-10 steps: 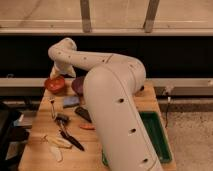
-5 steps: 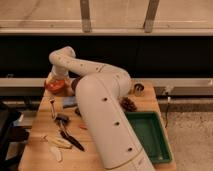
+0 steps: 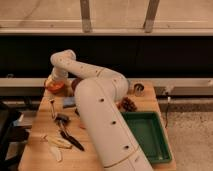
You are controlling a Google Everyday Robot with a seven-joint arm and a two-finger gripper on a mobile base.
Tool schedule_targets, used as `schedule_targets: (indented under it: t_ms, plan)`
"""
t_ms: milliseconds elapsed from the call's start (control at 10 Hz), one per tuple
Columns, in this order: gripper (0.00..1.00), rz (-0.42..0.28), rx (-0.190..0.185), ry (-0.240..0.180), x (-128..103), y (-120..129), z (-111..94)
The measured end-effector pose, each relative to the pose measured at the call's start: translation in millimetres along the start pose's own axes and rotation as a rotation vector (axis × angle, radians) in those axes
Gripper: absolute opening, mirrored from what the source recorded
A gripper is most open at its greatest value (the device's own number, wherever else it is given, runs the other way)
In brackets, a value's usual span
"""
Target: Stack bowls into tray
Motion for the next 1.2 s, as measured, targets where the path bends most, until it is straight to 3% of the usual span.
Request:
schedule_targets:
  t_ms: [400, 500, 800, 1200]
  plan:
    - [0.80, 0.052, -0.023, -0.040, -13.7, -13.7, 9.8]
    - [0.75, 0.067, -0.029, -0.053, -20.5, -20.2, 11.1]
    - [0.45, 0.067, -0.038, -0.067, -32.1, -24.4, 15.1]
    - [0.06, 0.064, -0.037, -0.064, -23.3, -28.0, 8.0]
